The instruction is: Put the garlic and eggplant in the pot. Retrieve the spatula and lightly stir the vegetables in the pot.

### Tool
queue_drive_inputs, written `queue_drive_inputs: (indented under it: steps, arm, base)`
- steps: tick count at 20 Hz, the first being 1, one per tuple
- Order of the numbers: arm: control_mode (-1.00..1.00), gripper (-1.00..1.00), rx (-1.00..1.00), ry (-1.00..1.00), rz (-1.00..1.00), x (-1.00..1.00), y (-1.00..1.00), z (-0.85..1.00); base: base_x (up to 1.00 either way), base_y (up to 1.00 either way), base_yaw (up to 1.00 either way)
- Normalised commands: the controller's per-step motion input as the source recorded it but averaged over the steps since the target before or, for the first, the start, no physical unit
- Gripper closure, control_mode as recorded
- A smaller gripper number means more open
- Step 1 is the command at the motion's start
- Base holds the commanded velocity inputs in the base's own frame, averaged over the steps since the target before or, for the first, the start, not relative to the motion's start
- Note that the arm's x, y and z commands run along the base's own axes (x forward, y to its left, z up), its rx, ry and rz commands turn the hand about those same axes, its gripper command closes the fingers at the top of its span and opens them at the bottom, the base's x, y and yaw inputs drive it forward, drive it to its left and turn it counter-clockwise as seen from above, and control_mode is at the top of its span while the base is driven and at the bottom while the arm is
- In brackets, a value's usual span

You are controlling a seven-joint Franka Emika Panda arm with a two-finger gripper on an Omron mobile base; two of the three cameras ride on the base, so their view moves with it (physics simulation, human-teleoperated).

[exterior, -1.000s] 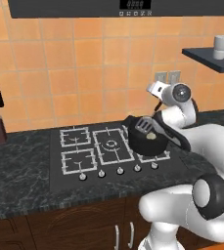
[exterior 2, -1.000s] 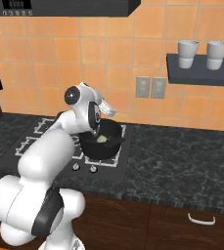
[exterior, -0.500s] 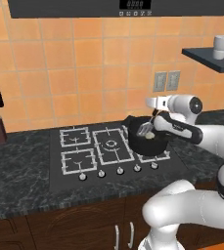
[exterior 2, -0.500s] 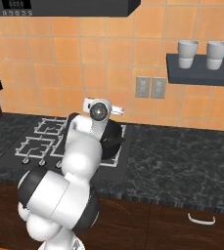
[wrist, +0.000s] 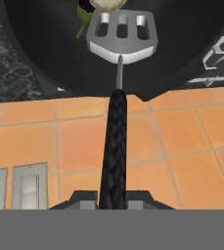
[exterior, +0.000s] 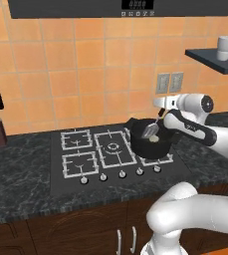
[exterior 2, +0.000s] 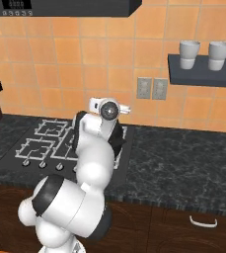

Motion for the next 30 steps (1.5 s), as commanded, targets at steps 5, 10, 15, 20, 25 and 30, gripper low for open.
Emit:
queue_drive_inputs:
  steps: [5,10,15,20,25,30]
  arm:
    - [-1.00,1.00,-0.09,0.03,0.04,0.00,0.00,0.69]
    - [-1.00,1.00,-0.08,0.06,0.01,0.00,0.00,0.08]
    - [-1.00,1.00,0.00,-0.03,0.00,0.00,0.00,-0.46]
    - [-1.00,1.00,0.00,-0.01,0.07,0.00,0.00,-0.51]
    - [-1.00,1.00,0.00,0.01,0.02,-0.10,-0.26,0.34]
    - [-1.00,1.00,-0.08,0.13,0.00,-0.03,-0.50,0.57]
  base:
    - [0.00,0.00,0.00]
    - [0.00,0.00,0.00]
    - [0.00,0.00,0.00]
    - [0.00,0.00,0.00]
    - [0.00,0.00,0.00]
    - [0.00,0.00,0.00]
